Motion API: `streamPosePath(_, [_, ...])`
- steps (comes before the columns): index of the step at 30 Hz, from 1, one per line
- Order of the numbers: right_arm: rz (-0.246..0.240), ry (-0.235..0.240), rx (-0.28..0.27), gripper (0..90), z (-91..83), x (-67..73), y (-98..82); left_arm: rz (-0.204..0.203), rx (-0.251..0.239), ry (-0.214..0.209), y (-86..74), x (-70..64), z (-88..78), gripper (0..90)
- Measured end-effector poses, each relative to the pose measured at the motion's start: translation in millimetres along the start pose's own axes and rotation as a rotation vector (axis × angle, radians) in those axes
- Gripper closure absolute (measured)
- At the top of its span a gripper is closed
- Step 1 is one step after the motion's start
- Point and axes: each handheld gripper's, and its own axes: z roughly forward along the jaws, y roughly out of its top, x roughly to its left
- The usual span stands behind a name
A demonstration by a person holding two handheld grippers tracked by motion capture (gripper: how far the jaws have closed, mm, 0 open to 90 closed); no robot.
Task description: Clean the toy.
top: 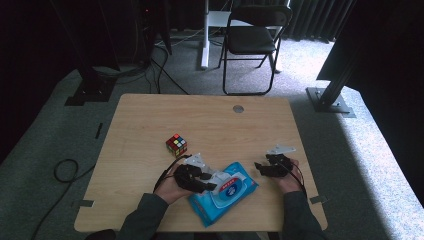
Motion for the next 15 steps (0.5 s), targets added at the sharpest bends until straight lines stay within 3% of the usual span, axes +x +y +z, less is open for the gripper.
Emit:
streamPosePath(5, [0.003,0.006,-0.009,37.6,-2.3,0.2,1.2,-0.007,-0.001,-0.01,0.9,1.2,-2.0,58.0])
streamPosePath(8, [0.006,0.008,-0.021,37.6,-4.3,0.5,2.6,-0.007,-0.007,-0.005,-0.6,4.3,-10.0,67.9])
streamPosePath(11, [0.007,0.01,-0.025,37.6,-4.4,0.4,2.9,0.035,0.021,0.074,-1.1,1.6,-13.5,78.9])
streamPosePath(15, [0.001,0.014,-0.022,37.6,-3.3,2.7,4.1,0.068,0.025,0.111,0.6,-2.4,-14.0,84.1])
